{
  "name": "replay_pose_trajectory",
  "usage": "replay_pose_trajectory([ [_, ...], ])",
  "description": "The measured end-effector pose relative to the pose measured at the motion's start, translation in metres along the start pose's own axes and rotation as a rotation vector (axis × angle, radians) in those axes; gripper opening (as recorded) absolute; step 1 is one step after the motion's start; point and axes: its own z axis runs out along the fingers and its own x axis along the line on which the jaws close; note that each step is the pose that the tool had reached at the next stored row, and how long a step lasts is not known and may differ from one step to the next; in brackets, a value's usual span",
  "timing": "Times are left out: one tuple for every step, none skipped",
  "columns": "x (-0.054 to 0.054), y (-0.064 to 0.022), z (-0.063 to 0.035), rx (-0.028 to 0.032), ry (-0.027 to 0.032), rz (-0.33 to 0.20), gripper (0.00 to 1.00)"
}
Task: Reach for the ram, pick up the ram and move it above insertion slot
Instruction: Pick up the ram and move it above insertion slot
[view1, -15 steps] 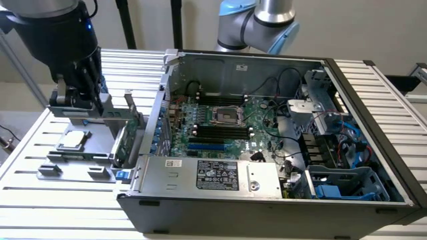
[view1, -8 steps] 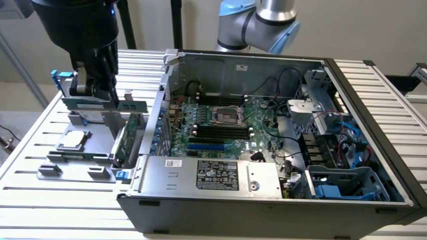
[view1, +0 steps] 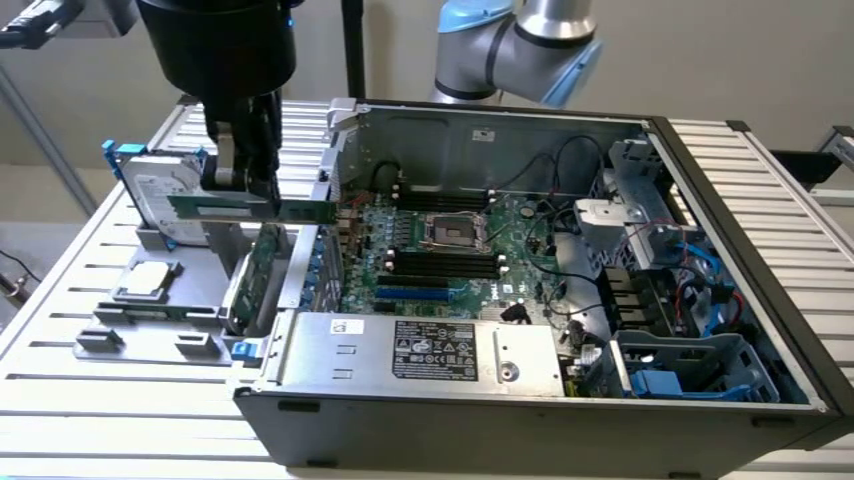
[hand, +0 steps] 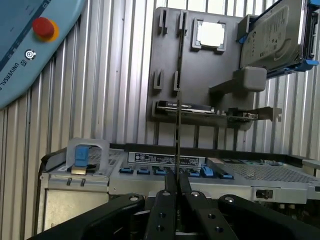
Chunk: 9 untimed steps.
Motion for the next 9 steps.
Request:
replay_pose_trajectory([
  [0.0, -0.0045, -0.0003, -0.0001, 0.0, 0.0, 0.14],
  [0.001, -0.0089, -0.0005, 0.0, -0.0001, 0.0, 0.14],
  [0.001, -0.0137, -0.0009, -0.0001, 0.0, 0.0, 0.14],
  [0.001, -0.0182, -0.0011, 0.0, -0.0001, 0.0, 0.14],
  [0.001, -0.0228, -0.0014, -0.0001, 0.0, 0.0, 0.14],
  [0.002, -0.0271, -0.0017, -0.0001, 0.0001, 0.0, 0.14],
  [0.002, -0.0318, -0.002, -0.0001, 0.0, 0.0, 0.14],
  [0.002, -0.0364, -0.0022, -0.0001, 0.0, 0.0, 0.14],
  [0.002, -0.0408, -0.0025, -0.0001, 0.0, 0.0, 0.14],
])
